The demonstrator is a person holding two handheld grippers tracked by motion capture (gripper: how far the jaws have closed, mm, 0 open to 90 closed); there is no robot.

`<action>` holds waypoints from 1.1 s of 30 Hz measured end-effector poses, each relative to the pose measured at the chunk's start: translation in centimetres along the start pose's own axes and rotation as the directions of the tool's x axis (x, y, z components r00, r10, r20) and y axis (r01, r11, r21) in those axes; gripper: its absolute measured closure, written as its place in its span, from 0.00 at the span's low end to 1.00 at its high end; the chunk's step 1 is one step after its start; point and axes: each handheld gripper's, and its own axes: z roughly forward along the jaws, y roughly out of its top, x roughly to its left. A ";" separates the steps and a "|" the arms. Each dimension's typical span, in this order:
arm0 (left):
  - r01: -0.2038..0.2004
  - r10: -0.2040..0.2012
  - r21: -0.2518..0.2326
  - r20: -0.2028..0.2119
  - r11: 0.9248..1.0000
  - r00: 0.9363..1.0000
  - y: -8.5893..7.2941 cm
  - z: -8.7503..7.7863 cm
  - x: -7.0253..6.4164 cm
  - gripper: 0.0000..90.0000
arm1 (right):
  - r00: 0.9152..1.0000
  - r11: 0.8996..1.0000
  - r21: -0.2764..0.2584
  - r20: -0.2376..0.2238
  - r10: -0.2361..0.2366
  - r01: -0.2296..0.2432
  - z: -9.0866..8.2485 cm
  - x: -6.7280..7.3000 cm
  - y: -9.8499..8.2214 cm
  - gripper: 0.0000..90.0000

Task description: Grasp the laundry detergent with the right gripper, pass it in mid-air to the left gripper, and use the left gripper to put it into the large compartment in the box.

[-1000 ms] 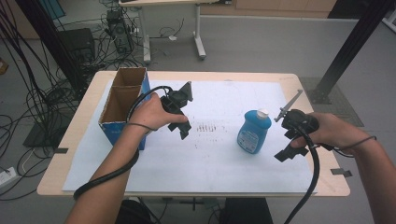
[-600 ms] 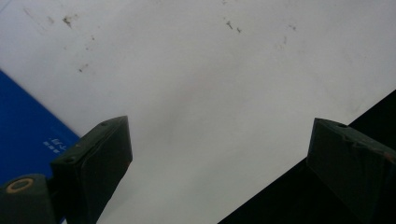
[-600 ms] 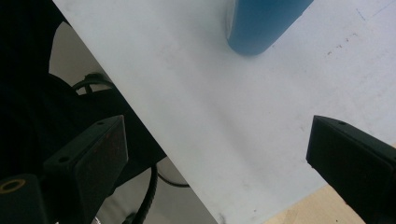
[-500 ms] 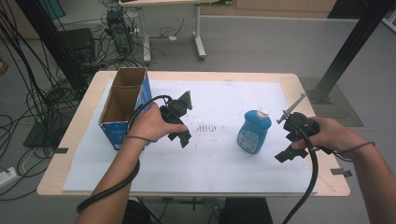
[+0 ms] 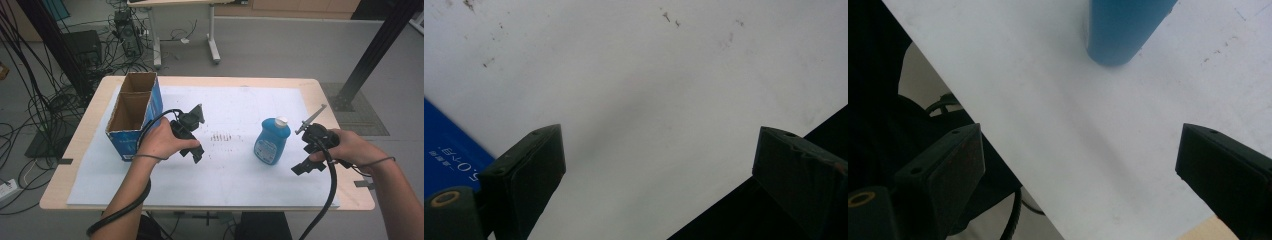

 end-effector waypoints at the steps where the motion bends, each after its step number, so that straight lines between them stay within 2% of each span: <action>1: -0.004 0.004 -0.001 -0.002 1.000 1.000 -0.1 0.0 0.0 0.08 | 1.000 1.000 -0.001 0.003 0.003 -0.003 0.1 0.0 -0.1 0.06; 7: 0.000 0.000 -0.020 0.014 1.000 1.000 -0.7 0.2 -0.2 0.08 | 1.000 0.999 -0.030 0.002 0.012 -0.012 0.8 -0.2 -0.5 0.06; 19: 0.015 -0.015 -0.033 0.014 0.999 1.000 -1.2 0.8 -0.4 0.08 | 0.999 0.995 -0.090 -0.010 0.032 -0.032 2.2 -0.7 -1.3 0.06; 21: 0.017 -0.016 -0.034 0.021 0.999 1.000 -1.3 1.1 -0.4 0.08 | 0.999 0.992 -0.119 -0.011 0.046 -0.047 2.7 -0.9 -1.7 0.06; 33: 0.028 -0.027 -0.046 0.017 0.999 0.999 -1.7 1.6 -0.6 0.08 | 0.998 0.982 -0.180 -0.010 0.061 -0.062 4.5 -1.3 -2.7 0.06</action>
